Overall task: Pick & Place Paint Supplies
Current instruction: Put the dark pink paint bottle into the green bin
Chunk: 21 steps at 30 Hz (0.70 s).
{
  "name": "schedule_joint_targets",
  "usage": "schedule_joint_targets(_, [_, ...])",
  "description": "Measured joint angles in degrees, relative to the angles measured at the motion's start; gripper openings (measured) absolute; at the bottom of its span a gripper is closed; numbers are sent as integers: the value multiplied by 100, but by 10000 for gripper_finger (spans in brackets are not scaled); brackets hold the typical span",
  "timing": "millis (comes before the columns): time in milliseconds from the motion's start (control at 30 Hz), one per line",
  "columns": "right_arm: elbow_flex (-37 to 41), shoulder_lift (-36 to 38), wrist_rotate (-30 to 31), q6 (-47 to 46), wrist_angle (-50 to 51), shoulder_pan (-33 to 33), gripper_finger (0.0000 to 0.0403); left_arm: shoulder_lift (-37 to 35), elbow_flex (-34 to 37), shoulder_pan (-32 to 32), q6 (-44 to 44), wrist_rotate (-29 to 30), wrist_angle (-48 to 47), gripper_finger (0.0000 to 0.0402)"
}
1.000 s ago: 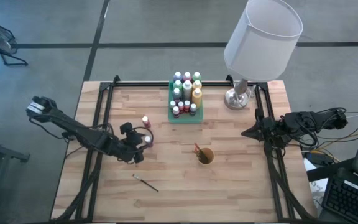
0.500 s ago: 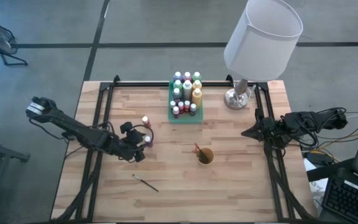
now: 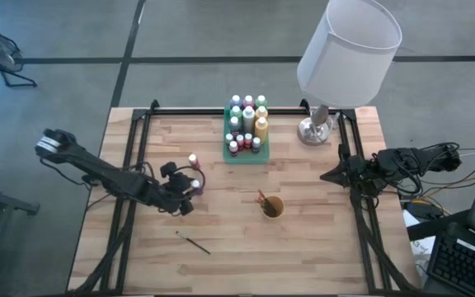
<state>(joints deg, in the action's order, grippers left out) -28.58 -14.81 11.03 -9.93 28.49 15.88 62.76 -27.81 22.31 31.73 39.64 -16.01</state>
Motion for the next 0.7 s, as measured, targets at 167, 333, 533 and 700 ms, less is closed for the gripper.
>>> schedule_joint_targets(167, [-2, -1, 0, 0, -2, 0, 8, 292, -5, -4, 12, 39, 289, 172])
schedule_joint_targets(333, [-1, -2, 0, 0, 0, 0, 8, 391, -9, -7, -100, 36, 532, 170])
schedule_joint_targets(533, [0, -1, 0, 0, -1, 0, 8, 385, -7, -7, -140, 18, 523, 158])
schedule_joint_targets(700, [-2, 0, 0, 0, -1, -2, 8, 387, -7, -7, -88, -21, 528, 132])
